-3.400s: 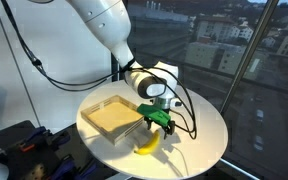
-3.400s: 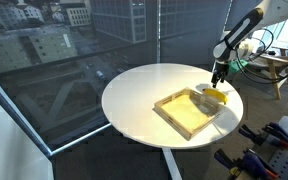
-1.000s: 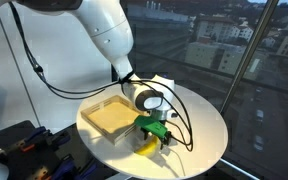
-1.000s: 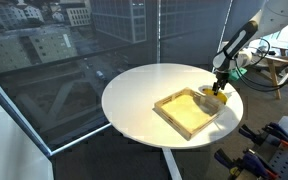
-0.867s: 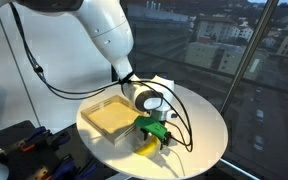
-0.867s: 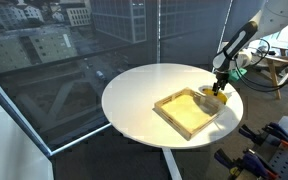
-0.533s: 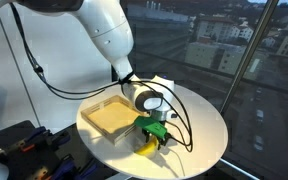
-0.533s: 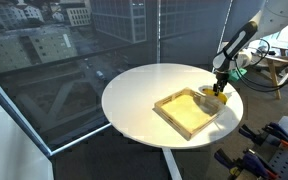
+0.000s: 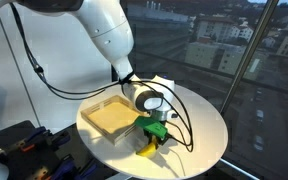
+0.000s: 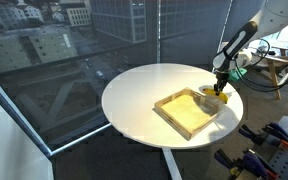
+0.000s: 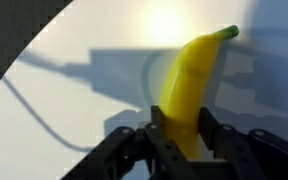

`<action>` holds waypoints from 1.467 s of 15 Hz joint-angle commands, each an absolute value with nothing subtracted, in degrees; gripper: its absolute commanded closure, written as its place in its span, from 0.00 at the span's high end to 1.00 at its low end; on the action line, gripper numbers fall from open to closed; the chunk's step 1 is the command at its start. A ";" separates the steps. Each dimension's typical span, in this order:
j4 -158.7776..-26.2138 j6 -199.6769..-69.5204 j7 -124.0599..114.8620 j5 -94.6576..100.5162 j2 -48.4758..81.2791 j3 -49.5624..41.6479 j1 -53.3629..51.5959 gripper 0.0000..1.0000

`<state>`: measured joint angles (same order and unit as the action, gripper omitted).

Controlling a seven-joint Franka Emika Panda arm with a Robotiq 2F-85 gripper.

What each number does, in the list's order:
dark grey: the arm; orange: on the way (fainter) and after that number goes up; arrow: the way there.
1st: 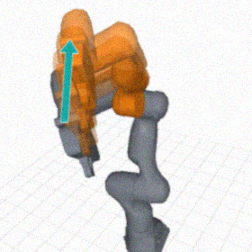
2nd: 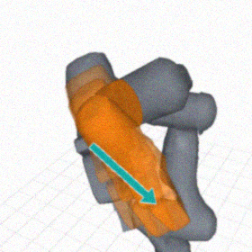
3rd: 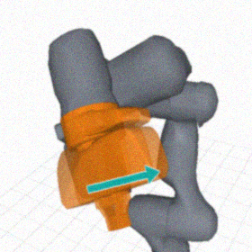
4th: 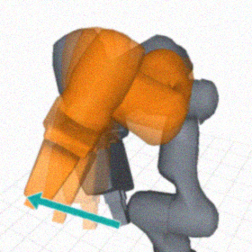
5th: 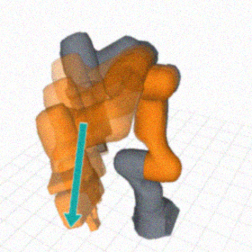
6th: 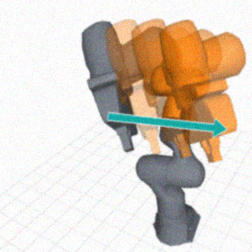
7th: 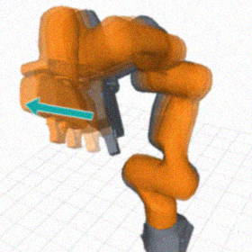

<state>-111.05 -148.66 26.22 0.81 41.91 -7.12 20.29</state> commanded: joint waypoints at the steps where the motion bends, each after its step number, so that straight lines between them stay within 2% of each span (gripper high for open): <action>1: -110.33 -147.42 25.48 2.65 41.10 -6.98 21.02 0.16; 22: -109.98 -143.06 25.47 2.29 36.05 -7.13 20.80 0.16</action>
<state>-109.96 -145.47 26.19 0.98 38.27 -7.39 20.29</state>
